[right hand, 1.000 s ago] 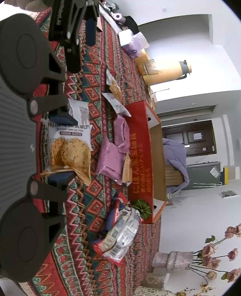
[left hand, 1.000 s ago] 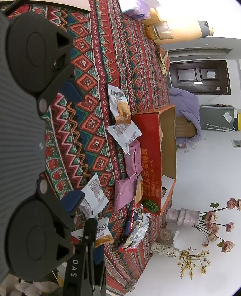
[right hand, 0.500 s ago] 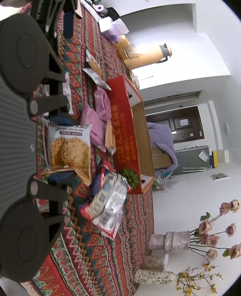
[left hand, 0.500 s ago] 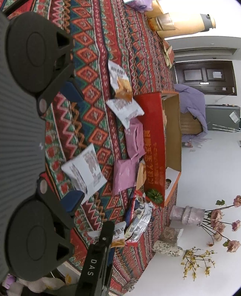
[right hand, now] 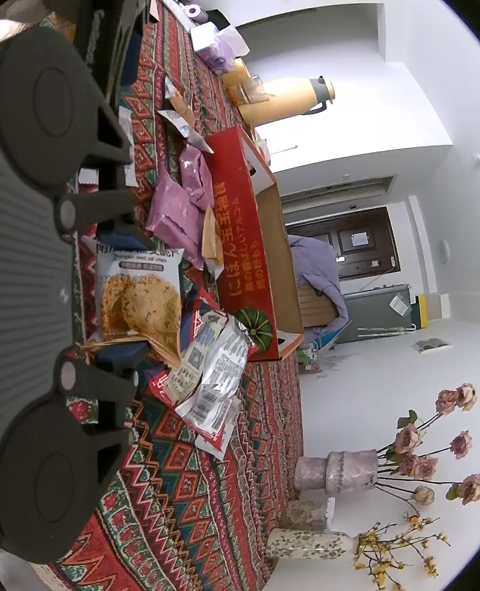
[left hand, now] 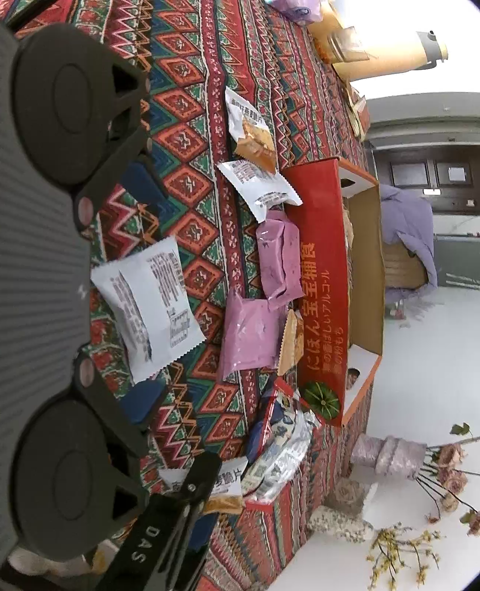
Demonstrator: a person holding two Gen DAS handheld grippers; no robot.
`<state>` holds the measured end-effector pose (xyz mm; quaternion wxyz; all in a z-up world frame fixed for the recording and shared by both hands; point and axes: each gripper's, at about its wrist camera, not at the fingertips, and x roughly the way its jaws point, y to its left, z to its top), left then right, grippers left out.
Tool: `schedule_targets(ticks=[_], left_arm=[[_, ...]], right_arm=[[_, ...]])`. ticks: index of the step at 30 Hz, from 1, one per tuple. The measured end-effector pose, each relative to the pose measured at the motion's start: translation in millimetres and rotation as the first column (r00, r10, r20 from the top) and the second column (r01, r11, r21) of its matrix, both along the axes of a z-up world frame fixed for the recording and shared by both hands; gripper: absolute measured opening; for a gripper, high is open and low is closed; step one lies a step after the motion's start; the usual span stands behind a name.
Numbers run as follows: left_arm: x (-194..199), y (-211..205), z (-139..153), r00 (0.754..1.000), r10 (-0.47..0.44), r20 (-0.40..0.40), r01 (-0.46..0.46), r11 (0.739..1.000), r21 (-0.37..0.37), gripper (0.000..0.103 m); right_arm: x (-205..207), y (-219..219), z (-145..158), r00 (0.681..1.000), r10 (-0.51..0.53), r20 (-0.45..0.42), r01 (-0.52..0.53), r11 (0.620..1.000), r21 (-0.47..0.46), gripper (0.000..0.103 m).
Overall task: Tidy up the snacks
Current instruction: 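Grasp the white printed packet with the left gripper while the right gripper holds the cookie packet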
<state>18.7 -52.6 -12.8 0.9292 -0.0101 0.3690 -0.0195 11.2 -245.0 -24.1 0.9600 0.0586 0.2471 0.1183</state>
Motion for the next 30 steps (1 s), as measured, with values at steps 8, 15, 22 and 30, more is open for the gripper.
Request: schedule_targets(ticks=[8, 15, 22, 30], left_arm=[[10.8, -12.6, -13.9, 0.995, 0.101, -0.001, -0.101, 0.994, 0.031, 0.103], [5.2, -26.7, -24.2, 0.994, 0.089, 0.056, -0.093, 0.992, 0.084, 0.103], [2.6, -21.1, -26.7, 0.994, 0.087, 0.067, -0.09, 0.995, 0.042, 0.103], [-10.1, -22.4, -25.1, 0.994, 0.059, 0.088, -0.063, 0.997, 0.037, 0.084]], right_arm=[[-0.4, -1.3, -1.3, 1.0, 0.007, -0.005, -0.007, 1.0, 0.008, 0.049], [0.0, 1.2, -2.9, 1.0, 0.015, -0.01, -0.015, 1.0, 0.005, 0.049], [0.4, 1.2, -3.7, 1.0, 0.018, -0.014, -0.018, 1.0, 0.006, 0.049], [-0.2, 1.2, -5.7, 1.0, 0.02, -0.017, -0.02, 1.0, 0.008, 0.05]])
